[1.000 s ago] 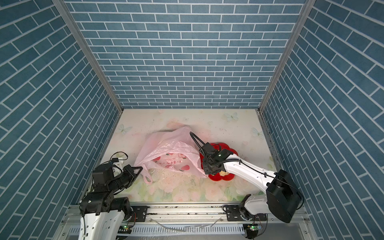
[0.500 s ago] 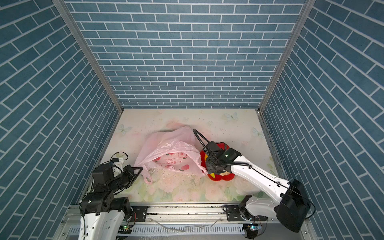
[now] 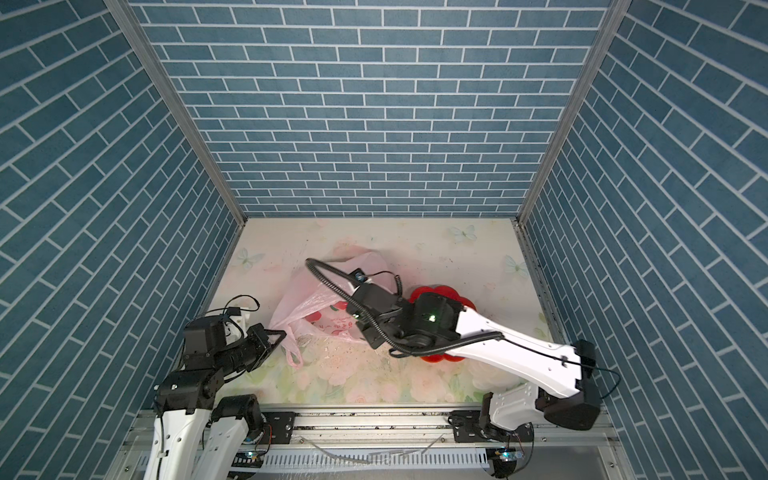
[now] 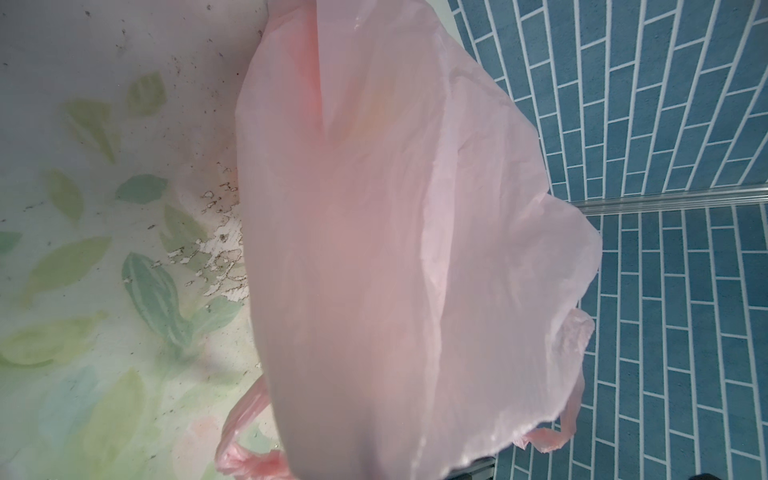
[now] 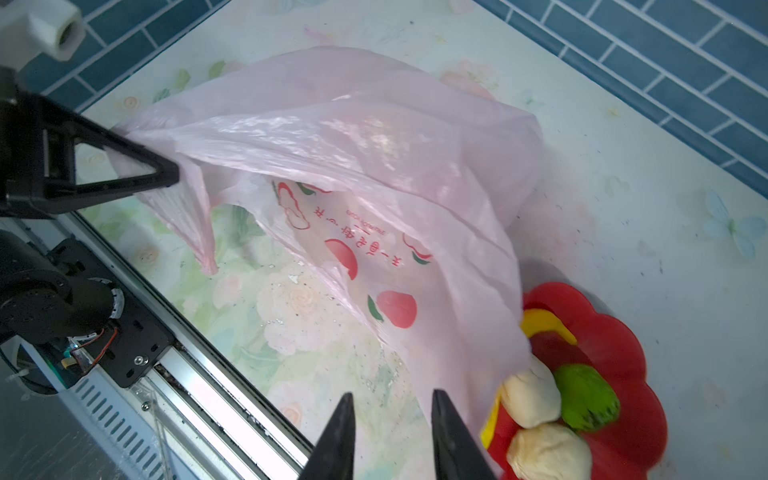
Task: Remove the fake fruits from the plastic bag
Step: 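Move the right gripper back into the bag mouth toward the red apple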
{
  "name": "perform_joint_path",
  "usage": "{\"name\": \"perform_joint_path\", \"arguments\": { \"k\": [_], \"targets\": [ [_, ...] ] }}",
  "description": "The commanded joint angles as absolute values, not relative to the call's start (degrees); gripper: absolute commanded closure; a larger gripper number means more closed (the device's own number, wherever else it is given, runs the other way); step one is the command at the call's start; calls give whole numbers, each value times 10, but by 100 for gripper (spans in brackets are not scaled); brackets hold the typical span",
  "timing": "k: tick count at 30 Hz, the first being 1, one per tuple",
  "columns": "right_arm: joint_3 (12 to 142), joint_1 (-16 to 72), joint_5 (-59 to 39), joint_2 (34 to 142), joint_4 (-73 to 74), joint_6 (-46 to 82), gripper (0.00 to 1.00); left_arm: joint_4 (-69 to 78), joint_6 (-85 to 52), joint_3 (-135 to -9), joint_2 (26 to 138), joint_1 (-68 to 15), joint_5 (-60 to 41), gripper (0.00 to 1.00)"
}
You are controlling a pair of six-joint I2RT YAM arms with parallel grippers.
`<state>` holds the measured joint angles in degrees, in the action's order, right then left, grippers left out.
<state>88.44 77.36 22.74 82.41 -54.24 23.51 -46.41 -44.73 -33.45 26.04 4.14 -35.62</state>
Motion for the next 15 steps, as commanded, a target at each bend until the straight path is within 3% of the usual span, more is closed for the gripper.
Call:
{"name": "perform_joint_path", "arguments": {
  "k": [1, 4, 8, 15],
  "targets": [
    [895, 803, 241, 878, -468, 167, 75, -490, -415, -361, 270, 40, -363, 97],
    [885, 805, 213, 932, -428, 141, 83, -499, -407, -376, 280, 40, -364, 97],
    [872, 795, 249, 986, -419, 99, 91, -509, -398, -397, 293, 40, -368, 97],
    [825, 754, 279, 1022, -367, 14, 96, -517, -391, -421, 305, 40, -371, 97]
  ]
}}
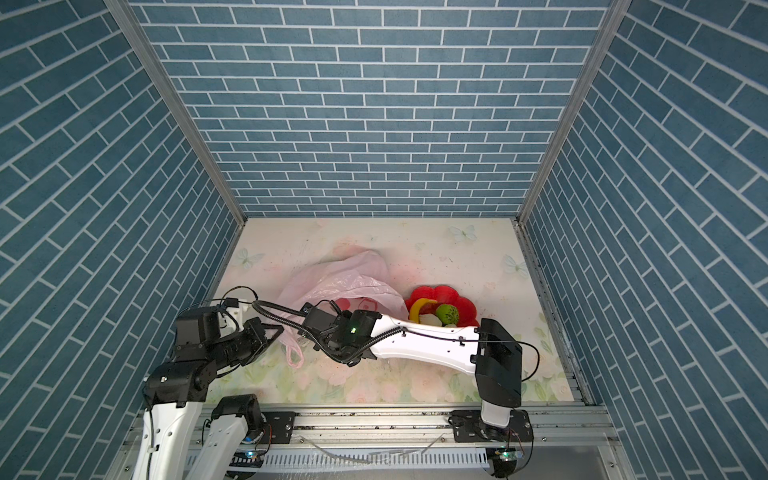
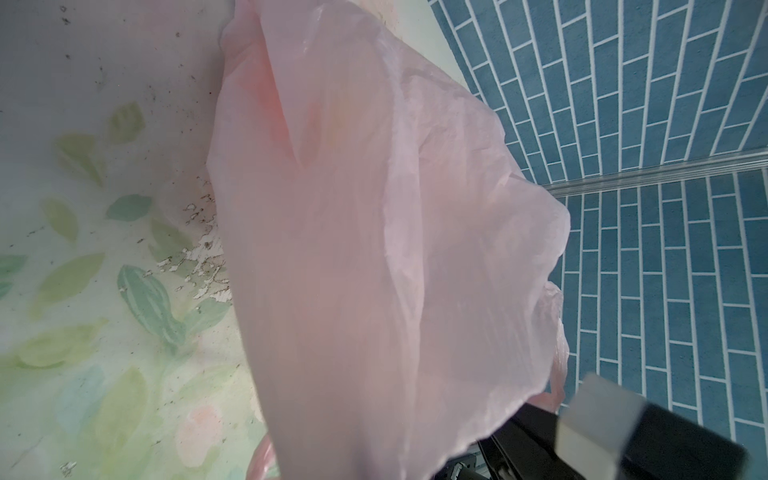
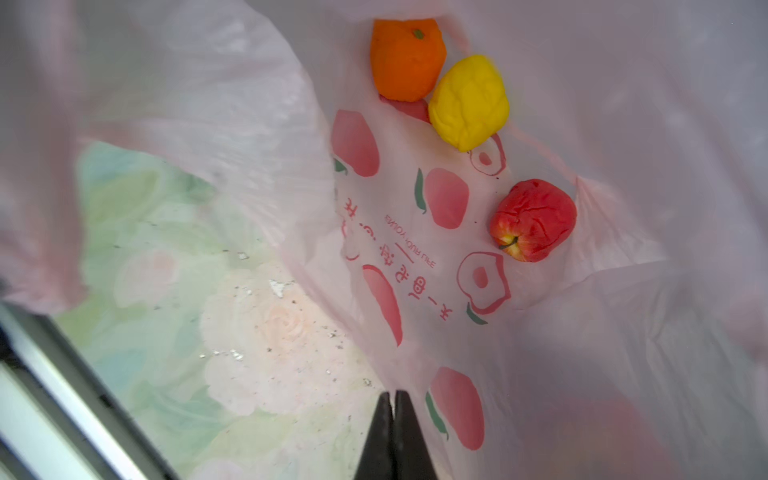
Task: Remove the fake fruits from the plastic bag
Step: 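Move the right gripper back into the bag mouth toward the red apple, then lower the right gripper into the bag and grasp the red apple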
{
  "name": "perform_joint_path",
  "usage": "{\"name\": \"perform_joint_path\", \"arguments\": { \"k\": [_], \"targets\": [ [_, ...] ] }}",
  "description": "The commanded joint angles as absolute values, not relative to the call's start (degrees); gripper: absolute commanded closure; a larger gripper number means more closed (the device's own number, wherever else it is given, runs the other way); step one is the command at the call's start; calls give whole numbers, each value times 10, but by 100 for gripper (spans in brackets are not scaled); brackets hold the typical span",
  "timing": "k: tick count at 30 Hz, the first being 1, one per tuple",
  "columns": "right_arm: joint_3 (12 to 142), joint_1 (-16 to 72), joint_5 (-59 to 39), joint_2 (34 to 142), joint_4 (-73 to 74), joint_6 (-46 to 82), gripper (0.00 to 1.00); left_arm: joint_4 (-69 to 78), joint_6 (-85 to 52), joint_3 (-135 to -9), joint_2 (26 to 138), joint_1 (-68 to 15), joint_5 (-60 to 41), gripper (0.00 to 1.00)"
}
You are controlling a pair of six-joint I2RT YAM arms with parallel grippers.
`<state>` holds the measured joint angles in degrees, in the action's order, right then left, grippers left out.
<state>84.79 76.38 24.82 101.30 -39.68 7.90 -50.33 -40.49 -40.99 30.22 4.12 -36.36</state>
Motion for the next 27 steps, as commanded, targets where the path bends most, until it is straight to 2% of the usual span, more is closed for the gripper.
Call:
{"name": "perform_joint_path", "arguments": {
  "k": [1, 10, 15, 19, 27],
  "targets": [
    [816, 753, 284, 1024, -357, -2, 97, -515, -393, -420, 306, 40, -373, 97],
    [780, 730, 314, 1054, -338, -72, 98, -513, -391, -433, 320, 39, -381, 97],
    [812, 712, 340, 1089, -332, -78, 98, -514, -387, -432, 318, 40, -388, 97],
    [860, 696, 365, 1127, -327, -64, 97, -535, -369, -420, 310, 40, -391, 97],
    [956, 677, 343, 1189, -330, 20, 91, -554, -350, -358, 278, 39, -406, 97]
  ]
}}
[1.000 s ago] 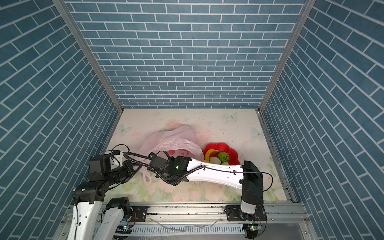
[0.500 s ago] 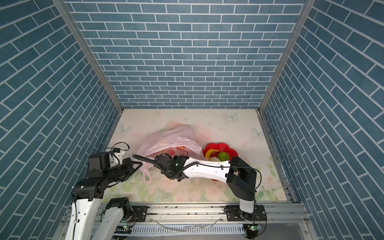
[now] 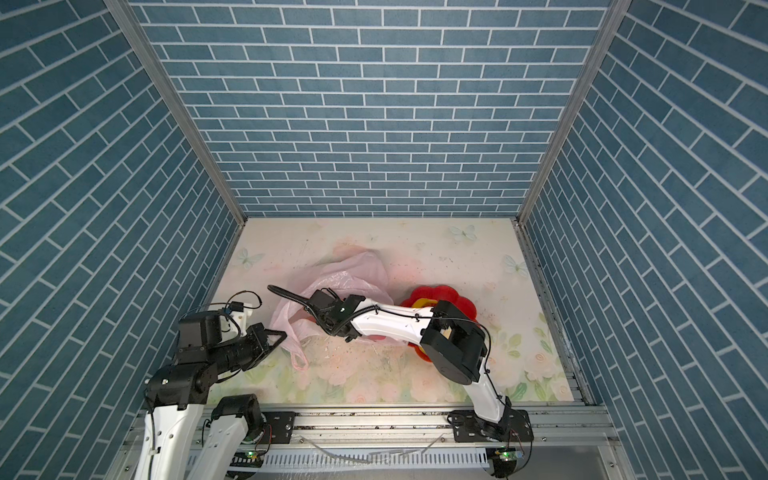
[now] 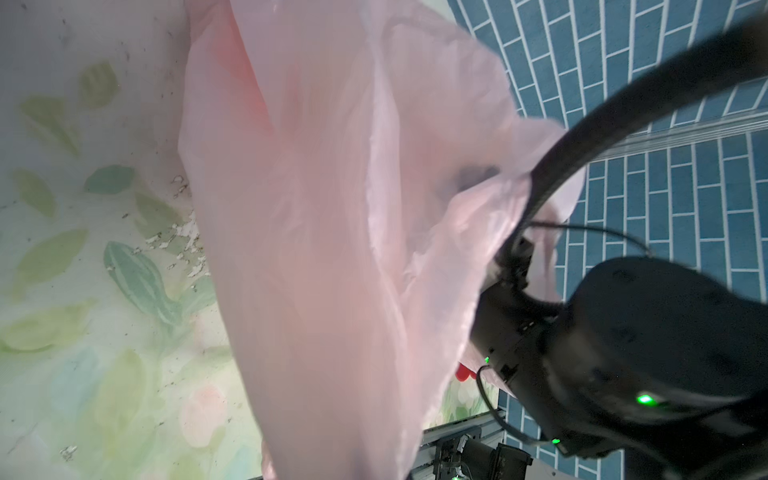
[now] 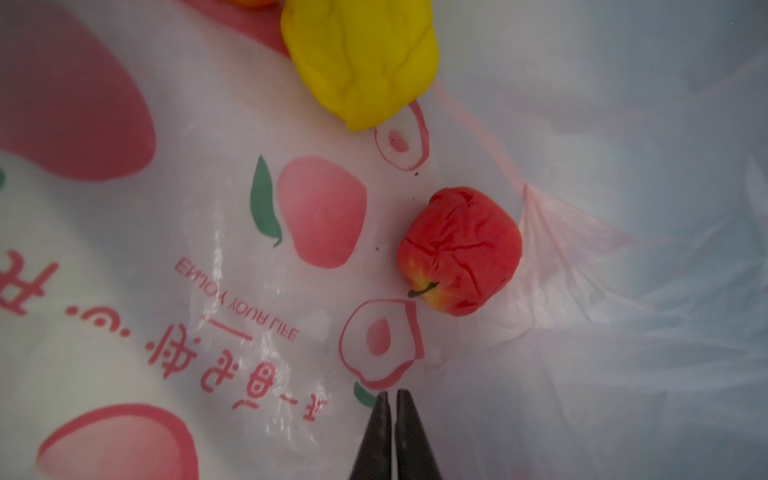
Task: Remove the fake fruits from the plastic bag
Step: 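Lower the right gripper into the bag and grasp the red apple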
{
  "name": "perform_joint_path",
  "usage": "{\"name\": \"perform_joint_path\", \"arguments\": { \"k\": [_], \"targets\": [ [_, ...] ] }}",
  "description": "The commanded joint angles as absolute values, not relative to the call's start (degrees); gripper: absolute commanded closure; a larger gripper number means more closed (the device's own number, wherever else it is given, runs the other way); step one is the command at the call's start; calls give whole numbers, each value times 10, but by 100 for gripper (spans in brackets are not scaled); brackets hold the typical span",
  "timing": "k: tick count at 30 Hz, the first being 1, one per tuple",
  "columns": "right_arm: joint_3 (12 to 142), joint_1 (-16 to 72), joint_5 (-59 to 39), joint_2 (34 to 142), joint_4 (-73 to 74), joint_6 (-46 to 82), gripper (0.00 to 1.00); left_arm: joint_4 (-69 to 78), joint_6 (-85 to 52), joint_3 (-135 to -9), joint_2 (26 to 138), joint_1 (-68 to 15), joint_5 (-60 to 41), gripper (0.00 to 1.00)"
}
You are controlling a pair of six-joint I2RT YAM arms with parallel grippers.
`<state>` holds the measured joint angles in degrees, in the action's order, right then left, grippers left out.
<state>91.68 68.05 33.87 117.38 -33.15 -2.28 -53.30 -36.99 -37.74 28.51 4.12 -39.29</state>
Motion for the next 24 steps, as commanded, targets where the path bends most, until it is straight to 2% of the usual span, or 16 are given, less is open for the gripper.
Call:
{"name": "perform_joint_path", "arguments": {
  "k": [1, 6, 9, 14, 17, 24],
  "targets": [
    [964, 676, 341, 1195, -327, 35, 90, -555, -347, -351, 276, 40, -408, 97],
    [980, 669, 346, 1212, -310, 96, 83, -547, -348, -332, 272, 40, -419, 97],
    [965, 660, 346, 1207, -286, 138, 72, -540, -351, -331, 272, 40, -426, 97],
    [932, 645, 336, 1192, -240, 177, 47, -524, -361, -331, 272, 40, -438, 98],
    [931, 641, 347, 1192, -232, 186, 40, -515, -365, -327, 273, 40, -444, 97],
    [931, 629, 334, 1205, -215, 206, 33, -443, -416, -317, 278, 40, -464, 97]
  ]
}}
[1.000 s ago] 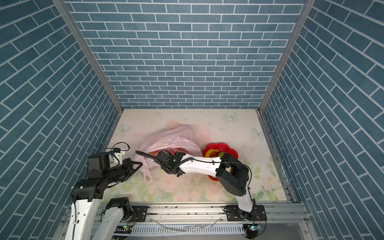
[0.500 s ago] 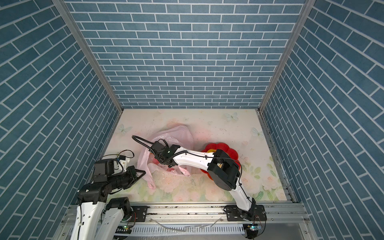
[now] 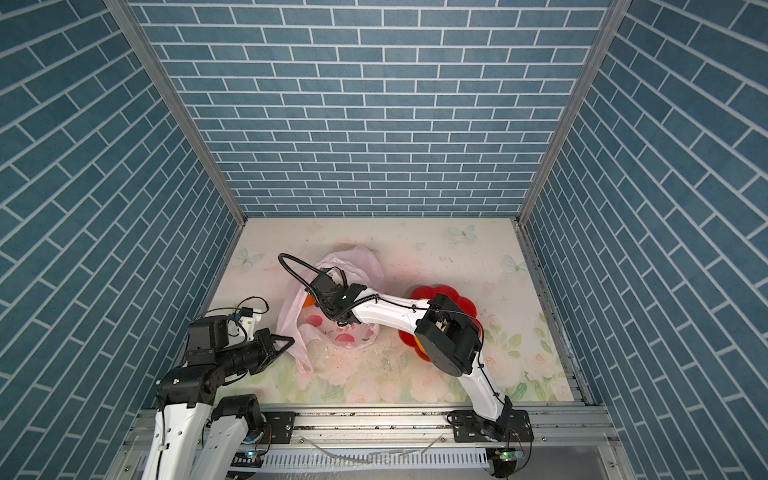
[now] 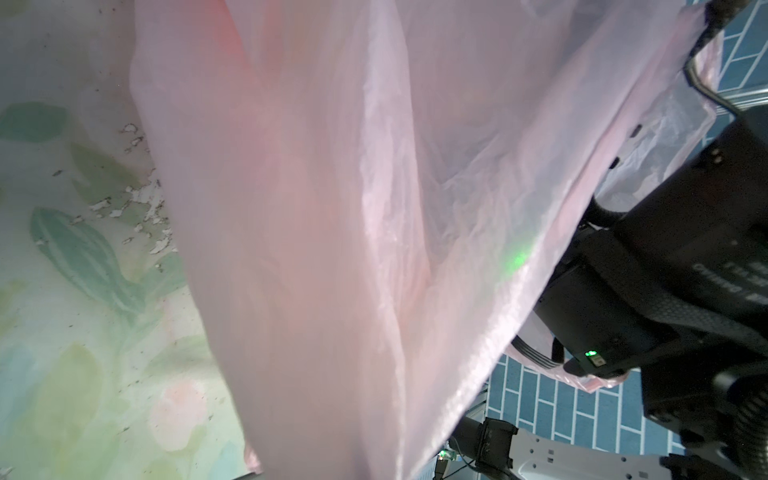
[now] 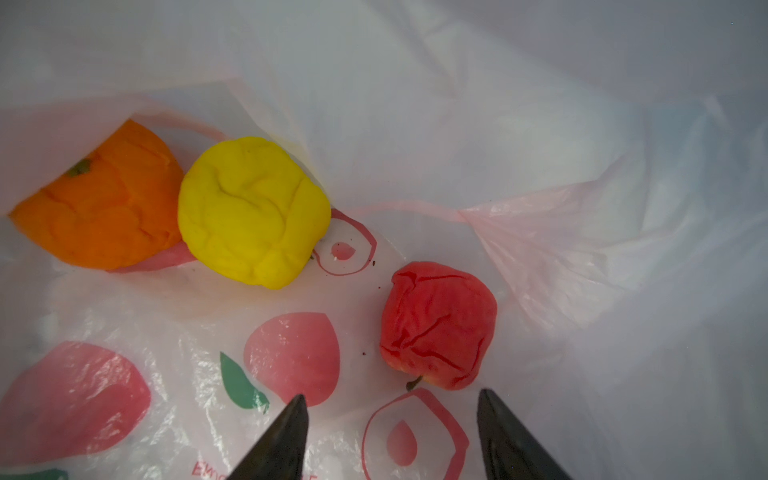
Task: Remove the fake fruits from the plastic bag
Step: 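Lower the right gripper into the bag and grasp the red apple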
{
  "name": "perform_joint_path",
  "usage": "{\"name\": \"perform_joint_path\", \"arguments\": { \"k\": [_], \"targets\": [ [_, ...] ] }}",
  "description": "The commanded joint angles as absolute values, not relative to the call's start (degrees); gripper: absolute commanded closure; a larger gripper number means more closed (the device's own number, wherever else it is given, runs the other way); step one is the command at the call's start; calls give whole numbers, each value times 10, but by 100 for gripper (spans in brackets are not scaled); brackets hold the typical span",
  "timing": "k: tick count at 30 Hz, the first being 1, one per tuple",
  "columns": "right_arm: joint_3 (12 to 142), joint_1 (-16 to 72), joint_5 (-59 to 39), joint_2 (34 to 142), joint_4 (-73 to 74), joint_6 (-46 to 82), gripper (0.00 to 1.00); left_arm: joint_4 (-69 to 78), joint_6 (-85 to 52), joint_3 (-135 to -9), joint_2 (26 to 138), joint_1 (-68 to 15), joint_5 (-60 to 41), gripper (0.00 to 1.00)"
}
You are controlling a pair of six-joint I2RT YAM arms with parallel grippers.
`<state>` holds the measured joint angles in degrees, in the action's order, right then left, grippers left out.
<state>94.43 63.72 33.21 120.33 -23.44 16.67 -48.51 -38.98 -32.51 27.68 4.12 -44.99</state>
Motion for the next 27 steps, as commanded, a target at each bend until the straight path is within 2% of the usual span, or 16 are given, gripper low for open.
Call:
{"name": "perform_joint_path", "arguments": {
  "k": [1, 13, 27],
  "targets": [
    [931, 628, 333, 1206, -212, 209, 32, -431, -424, -317, 280, 39, -465, 97],
    [915, 603, 331, 1217, -149, 244, 28, -236, -555, -330, 345, 40, -471, 97],
    [941, 564, 306, 1252, -130, 257, 28, -168, -573, -347, 436, 40, -475, 96]
  ]
}}
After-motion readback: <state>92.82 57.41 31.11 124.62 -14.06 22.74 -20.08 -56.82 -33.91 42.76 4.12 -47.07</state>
